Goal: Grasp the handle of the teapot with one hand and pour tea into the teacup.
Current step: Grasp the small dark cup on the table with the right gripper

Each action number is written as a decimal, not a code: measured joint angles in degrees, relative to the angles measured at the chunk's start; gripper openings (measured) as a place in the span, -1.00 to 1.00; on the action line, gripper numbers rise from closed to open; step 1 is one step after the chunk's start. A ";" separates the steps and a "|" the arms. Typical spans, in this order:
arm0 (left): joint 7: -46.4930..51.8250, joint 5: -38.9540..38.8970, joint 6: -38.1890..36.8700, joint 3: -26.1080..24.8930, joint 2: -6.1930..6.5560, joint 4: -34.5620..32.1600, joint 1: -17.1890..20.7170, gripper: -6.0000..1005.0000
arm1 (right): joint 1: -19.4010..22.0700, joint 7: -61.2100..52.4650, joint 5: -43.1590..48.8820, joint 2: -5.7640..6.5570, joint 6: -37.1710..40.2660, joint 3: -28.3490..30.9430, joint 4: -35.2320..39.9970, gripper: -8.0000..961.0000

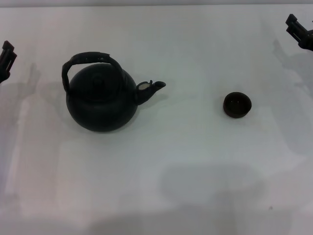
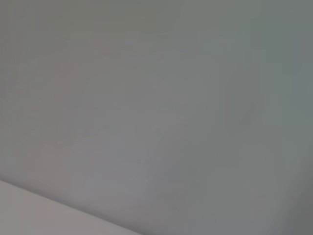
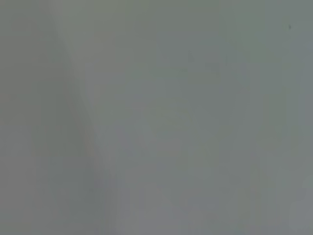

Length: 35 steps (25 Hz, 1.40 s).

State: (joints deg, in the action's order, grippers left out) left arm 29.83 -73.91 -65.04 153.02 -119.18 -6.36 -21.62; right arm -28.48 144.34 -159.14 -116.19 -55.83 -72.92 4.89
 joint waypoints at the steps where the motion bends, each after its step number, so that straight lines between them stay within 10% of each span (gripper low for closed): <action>1: 0.00 0.00 0.00 0.00 0.00 0.00 0.00 0.69 | 0.00 0.00 0.00 0.00 0.00 0.00 0.00 0.72; 24: -0.04 -0.32 -0.01 -0.44 0.17 0.04 0.08 0.69 | 0.24 -6.19 0.14 0.03 0.47 -0.18 0.35 0.72; 35: -0.04 -0.07 -0.01 -0.12 0.18 -0.08 0.28 0.69 | -0.54 -27.90 20.93 3.01 1.15 -6.40 15.19 0.72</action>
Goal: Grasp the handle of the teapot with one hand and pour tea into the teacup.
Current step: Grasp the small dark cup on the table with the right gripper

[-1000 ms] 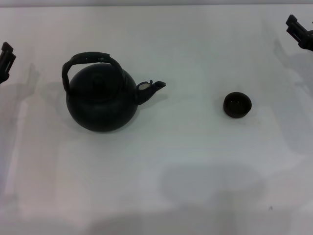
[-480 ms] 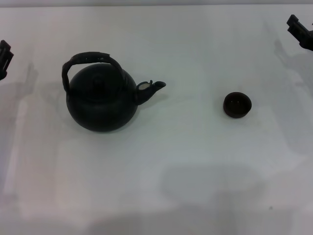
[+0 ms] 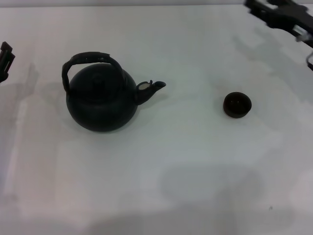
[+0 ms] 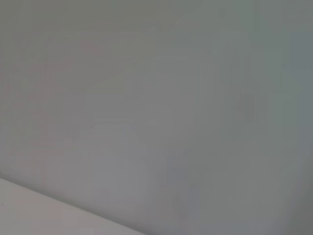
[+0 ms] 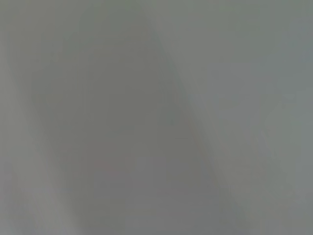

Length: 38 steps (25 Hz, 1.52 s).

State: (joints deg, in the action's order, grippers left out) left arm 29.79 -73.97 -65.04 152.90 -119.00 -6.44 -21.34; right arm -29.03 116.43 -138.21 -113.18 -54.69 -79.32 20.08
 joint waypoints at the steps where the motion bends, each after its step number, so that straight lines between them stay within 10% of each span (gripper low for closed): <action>1: 0.00 0.00 0.00 -0.05 0.06 0.03 0.00 0.69 | -1.43 -5.96 7.45 0.73 0.75 -0.06 2.61 0.71; 8: 0.00 0.05 0.01 -0.21 0.14 0.71 0.48 0.69 | -4.77 -22.18 31.89 2.16 -0.25 -0.06 12.57 0.70; 20: 0.00 0.09 0.01 -0.33 0.15 1.45 0.64 0.69 | -5.84 -54.64 76.10 -1.18 -10.97 0.35 38.34 0.69; 38: 0.11 0.01 0.01 -0.01 0.11 1.10 0.18 0.69 | -8.53 -72.01 95.33 -2.39 -19.28 -9.91 46.89 0.68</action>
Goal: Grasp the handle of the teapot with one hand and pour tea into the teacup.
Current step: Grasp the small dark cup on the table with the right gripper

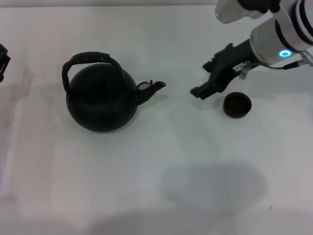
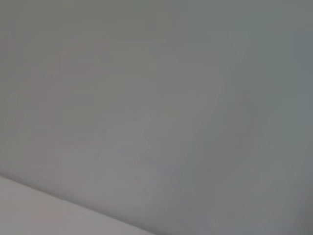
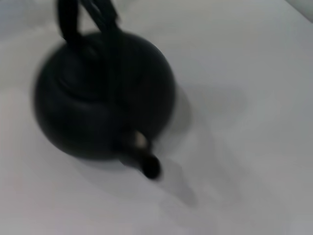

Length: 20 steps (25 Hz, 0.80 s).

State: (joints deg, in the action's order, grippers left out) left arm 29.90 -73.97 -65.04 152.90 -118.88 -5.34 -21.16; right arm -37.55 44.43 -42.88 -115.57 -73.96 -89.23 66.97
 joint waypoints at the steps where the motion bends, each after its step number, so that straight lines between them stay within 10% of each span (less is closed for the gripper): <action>1: 0.00 0.00 0.00 0.00 0.00 0.00 0.00 0.69 | 0.00 0.00 0.00 0.00 0.00 0.00 0.00 0.68; 20: -0.11 -0.25 0.22 -0.32 0.01 0.33 -0.76 0.69 | -0.54 -5.60 7.59 -0.26 1.39 -4.62 -3.91 0.69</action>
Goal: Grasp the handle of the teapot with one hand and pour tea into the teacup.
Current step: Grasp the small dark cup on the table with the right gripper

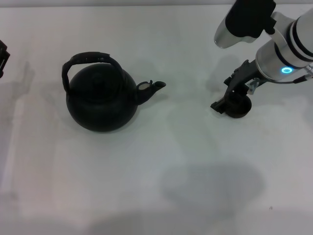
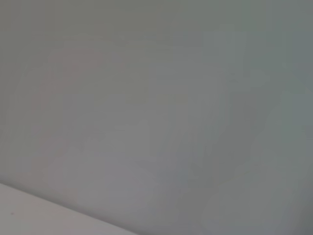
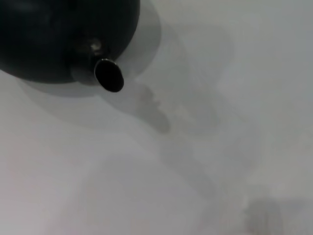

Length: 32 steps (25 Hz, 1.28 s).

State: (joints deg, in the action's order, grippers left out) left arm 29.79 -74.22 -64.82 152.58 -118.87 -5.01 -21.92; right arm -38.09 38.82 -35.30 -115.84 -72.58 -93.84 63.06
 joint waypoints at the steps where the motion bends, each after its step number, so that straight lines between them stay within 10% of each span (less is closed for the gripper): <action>1: 0.00 -0.01 0.00 0.00 0.02 0.00 -0.05 0.69 | -0.01 -0.01 0.01 0.00 0.00 -0.01 -0.08 0.69; 32: 0.00 -0.05 0.28 0.00 0.03 0.00 -0.58 0.69 | 1.18 -1.78 2.96 0.44 -2.32 0.31 -1.19 0.62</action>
State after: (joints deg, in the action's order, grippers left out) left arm 29.79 -74.27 -64.54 152.58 -118.84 -5.01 -22.50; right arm -36.91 37.05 -32.33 -115.40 -74.90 -93.53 61.88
